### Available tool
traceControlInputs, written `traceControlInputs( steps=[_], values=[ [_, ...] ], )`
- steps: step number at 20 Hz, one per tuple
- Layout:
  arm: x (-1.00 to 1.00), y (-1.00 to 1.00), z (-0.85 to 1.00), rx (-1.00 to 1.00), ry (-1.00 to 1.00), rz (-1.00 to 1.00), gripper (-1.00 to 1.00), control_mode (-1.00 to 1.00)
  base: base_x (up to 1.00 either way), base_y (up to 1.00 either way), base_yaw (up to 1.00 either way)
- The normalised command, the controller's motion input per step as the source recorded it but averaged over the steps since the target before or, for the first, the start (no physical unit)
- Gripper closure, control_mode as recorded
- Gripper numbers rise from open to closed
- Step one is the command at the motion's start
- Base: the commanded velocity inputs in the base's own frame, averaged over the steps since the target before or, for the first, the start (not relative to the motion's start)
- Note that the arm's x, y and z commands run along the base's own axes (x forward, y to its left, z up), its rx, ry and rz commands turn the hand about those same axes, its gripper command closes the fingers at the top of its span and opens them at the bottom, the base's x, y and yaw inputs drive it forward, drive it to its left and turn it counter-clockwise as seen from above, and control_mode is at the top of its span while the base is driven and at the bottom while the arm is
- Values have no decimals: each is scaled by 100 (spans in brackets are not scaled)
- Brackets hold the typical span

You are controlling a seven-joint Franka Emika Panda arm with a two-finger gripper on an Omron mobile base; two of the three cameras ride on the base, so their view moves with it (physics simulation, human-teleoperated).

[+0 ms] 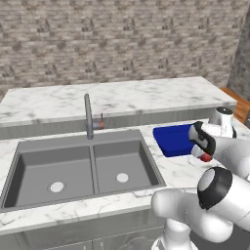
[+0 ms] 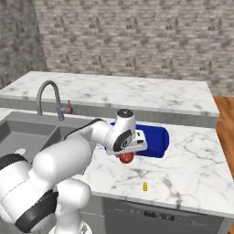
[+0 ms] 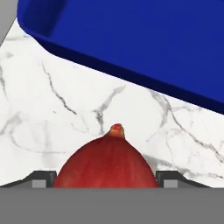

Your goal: Pick up all produce items and place them in the sink. Turn on the sink faucet to wash them. Then turn the sink off and put them in the tray.

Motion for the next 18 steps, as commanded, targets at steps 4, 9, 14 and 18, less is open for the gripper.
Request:
traceControlInputs(
  steps=[4,9,14,18],
  values=[
    [0,80,36,-1,0,0,100,-100,0,0,0],
    [0,82,18,0,0,0,100,-100,0,0,0],
    [0,78,9,0,0,0,100,-100,0,0,0],
    [1,75,3,0,0,0,100,-100,0,0,0]
  ],
)
